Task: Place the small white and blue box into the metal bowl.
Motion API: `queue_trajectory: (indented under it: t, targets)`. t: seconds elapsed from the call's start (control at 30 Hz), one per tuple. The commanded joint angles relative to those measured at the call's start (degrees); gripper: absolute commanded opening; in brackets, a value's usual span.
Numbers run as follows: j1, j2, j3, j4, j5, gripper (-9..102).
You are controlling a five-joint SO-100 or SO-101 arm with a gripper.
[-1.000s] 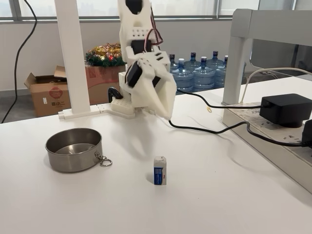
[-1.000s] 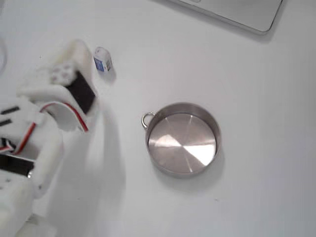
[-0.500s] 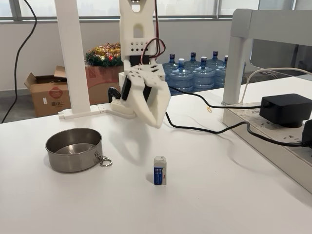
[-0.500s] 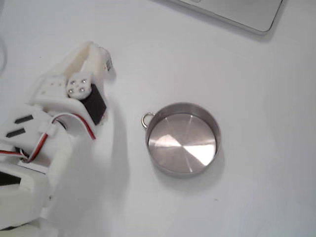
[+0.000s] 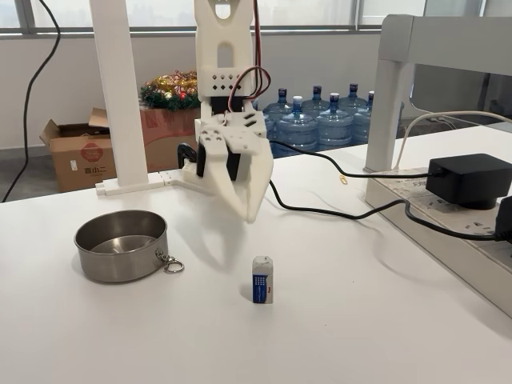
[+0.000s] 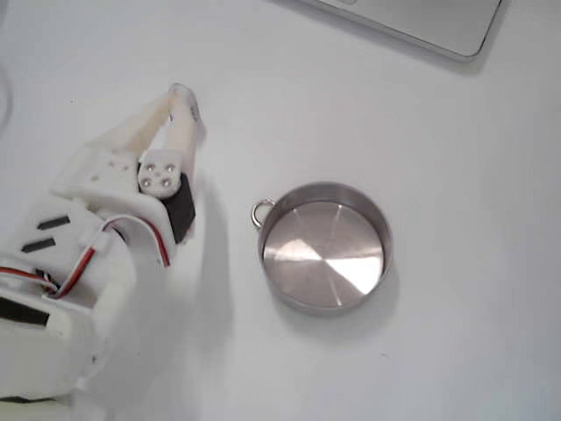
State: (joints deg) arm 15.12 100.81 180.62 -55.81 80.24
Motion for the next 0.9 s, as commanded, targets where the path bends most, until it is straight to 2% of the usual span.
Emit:
queue_trajectory:
  t: [0.0,0.2,0.53,0.87]
  targets:
    - [0.4,-0.2,3.1,-1.0,0.5,4]
    - [-0.4,-0.3,2.6,-0.4,4.7,15]
    - [-3.0,-12.3,-7.3,-1.0,5.7,16]
    - [-3.2,-13.8,-11.9,-0.2,5.7,18]
